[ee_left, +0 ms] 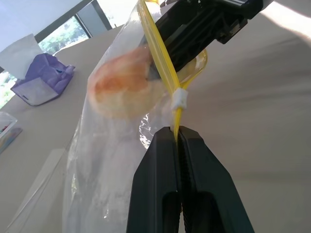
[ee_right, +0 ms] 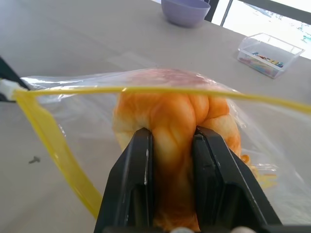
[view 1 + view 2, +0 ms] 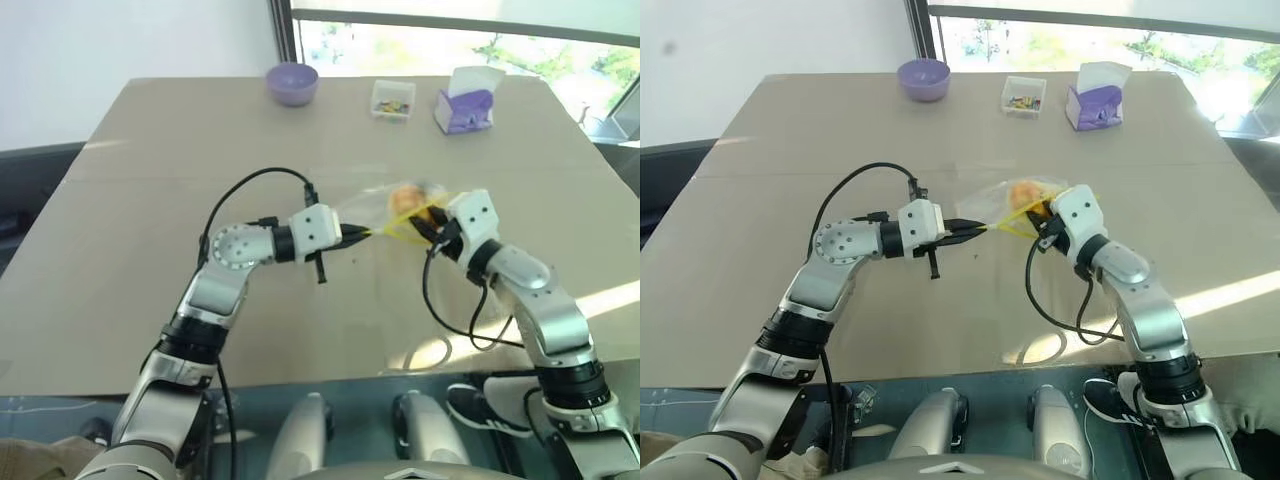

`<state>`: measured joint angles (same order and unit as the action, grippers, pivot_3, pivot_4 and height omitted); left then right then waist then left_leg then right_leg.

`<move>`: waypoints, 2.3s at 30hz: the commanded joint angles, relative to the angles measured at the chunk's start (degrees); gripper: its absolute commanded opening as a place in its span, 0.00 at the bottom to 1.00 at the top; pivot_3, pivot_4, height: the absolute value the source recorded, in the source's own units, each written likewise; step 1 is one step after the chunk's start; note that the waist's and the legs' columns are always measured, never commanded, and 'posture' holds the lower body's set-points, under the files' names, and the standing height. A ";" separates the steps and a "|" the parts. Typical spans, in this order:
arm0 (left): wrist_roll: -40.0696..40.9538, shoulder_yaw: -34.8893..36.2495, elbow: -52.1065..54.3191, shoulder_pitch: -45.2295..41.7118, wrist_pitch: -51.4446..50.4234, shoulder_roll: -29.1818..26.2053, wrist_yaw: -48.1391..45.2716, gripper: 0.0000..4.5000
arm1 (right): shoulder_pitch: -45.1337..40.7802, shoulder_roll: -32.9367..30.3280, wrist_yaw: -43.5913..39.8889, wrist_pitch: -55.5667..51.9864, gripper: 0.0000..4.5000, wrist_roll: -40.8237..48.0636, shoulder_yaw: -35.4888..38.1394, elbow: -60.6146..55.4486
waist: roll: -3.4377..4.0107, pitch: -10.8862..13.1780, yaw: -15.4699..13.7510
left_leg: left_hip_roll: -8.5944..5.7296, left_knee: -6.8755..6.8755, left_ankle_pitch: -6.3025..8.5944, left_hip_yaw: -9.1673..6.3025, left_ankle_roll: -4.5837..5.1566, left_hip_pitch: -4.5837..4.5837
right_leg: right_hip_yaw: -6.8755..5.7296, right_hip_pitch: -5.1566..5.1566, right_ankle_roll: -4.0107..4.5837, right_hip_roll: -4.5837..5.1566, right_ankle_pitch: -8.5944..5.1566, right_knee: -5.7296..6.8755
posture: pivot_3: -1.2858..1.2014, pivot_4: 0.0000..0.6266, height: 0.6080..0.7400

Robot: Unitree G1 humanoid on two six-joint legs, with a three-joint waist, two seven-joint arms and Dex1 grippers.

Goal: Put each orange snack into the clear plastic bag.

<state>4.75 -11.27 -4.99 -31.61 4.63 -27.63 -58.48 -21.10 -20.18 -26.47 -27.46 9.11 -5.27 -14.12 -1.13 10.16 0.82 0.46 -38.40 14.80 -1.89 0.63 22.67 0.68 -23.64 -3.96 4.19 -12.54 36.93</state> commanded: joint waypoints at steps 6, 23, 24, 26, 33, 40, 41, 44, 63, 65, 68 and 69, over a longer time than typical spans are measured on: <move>-0.03 1.45 -0.44 -1.54 -1.26 0.18 2.95 0.00 | -2.40 1.36 0.94 1.63 0.64 0.24 1.12 0.74 | 0.01 0.00 -0.05 | 0.00 0.00 0.00 -0.01 0.00 0.01 | 0.00 0.00 0.00 0.00 0.00 -0.02 | 0.52 0.24 1.00; 0.68 3.54 -6.51 -5.98 -6.23 1.87 9.23 0.00 | 9.00 -10.36 -2.00 16.68 1.00 -10.25 0.63 -9.08 | 0.00 0.00 -0.03 | -0.01 0.01 0.00 -0.02 0.00 0.01 | -0.03 0.00 -0.01 0.00 0.00 -0.03 | 0.52 0.24 1.00; 0.74 3.54 -6.49 -5.98 -6.28 1.86 9.16 0.00 | 9.13 -10.51 -1.69 17.36 0.94 -11.16 0.57 -8.75 | 0.00 0.00 -0.01 | -0.01 0.01 0.00 -0.01 0.00 0.01 | -0.02 0.00 -0.01 0.00 0.00 -0.03 | 0.52 0.24 1.00; 0.86 3.56 -6.44 -6.01 -6.45 1.86 8.99 0.00 | 9.24 -11.29 -1.12 18.99 0.82 -13.77 0.26 -7.84 | 0.00 0.00 -0.01 | -0.01 0.01 0.00 0.00 0.00 0.01 | 0.00 0.00 -0.01 0.00 0.00 -0.03 | 0.52 0.24 1.00; 1.10 3.74 -6.32 -6.28 -6.86 1.90 8.55 0.00 | 9.31 -16.75 -1.28 25.28 0.62 -23.67 -1.97 -3.18 | 0.00 0.00 -0.11 | -0.03 0.01 0.00 0.01 0.00 0.02 | -0.01 0.00 -0.01 0.01 0.00 -0.04 | 0.52 0.24 1.00; 1.27 3.89 -5.51 -5.83 -7.24 1.54 8.38 0.00 | 10.05 -18.12 -2.44 26.12 0.67 -23.22 0.05 -2.42 | 0.00 0.00 -0.10 | -0.02 0.00 0.00 0.01 0.00 0.02 | 0.00 0.00 -0.01 0.01 0.00 -0.04 | 0.52 0.24 1.00; 1.15 3.78 -5.32 -5.66 -7.16 1.47 8.41 0.00 | 9.85 -17.92 -2.57 26.15 0.74 -23.01 -0.05 -2.23 | 0.00 0.00 -0.08 | -0.02 0.01 0.00 0.01 0.00 0.02 | 0.00 0.00 -0.01 0.01 0.00 -0.04 | 0.52 0.24 1.00; 1.00 3.62 -5.04 -5.48 -7.15 1.40 8.49 0.00 | 8.93 -17.07 -0.65 26.52 1.00 -24.79 -0.41 -1.69 | 0.00 0.00 -0.09 | -0.02 0.01 0.00 0.01 0.00 0.02 | 0.00 0.00 0.00 0.01 0.00 -0.04 | 0.52 0.24 1.00; 1.38 3.50 -3.83 -5.02 -7.26 1.11 8.19 0.00 | 7.19 -16.32 0.06 27.62 0.39 -24.57 0.43 2.39 | 0.00 0.00 -0.09 | -0.02 0.01 0.00 0.01 0.00 0.02 | 0.00 0.00 0.00 0.01 0.00 -0.05 | 0.52 0.24 1.00; 1.41 3.43 -3.45 -4.67 -7.08 1.04 8.08 0.00 | 6.97 -16.04 0.66 27.85 0.39 -24.67 0.56 2.60 | 0.00 0.00 -0.10 | -0.02 0.00 0.00 0.01 0.00 0.02 | 0.00 0.00 0.00 0.01 0.00 -0.04 | 0.52 0.24 1.00; 1.30 3.38 -2.97 -3.90 -6.38 0.80 7.88 0.00 | 6.92 -15.72 1.07 27.81 0.39 -24.76 0.77 2.77 | 0.00 0.00 -0.09 | -0.02 0.01 0.00 0.01 0.00 0.02 | 0.01 0.00 0.00 0.01 0.00 -0.04 | 0.52 0.24 1.00; 1.26 3.38 -2.86 -3.59 -6.12 0.70 7.82 0.00 | 7.05 -15.62 0.88 27.72 0.39 -24.34 0.91 2.63 | 0.00 0.00 -0.09 | -0.02 0.01 0.00 0.01 0.00 0.02 | 0.00 0.00 0.00 0.01 0.00 -0.04 | 0.52 0.24 1.00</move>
<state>5.27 -8.93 -10.64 -35.29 -2.77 -26.57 -50.47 -13.15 -35.78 -25.97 -0.54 -15.86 -6.19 -10.22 -1.13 10.16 0.73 0.44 -38.39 14.80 -1.88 0.63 22.69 0.69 -23.64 -3.96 4.20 -12.54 36.89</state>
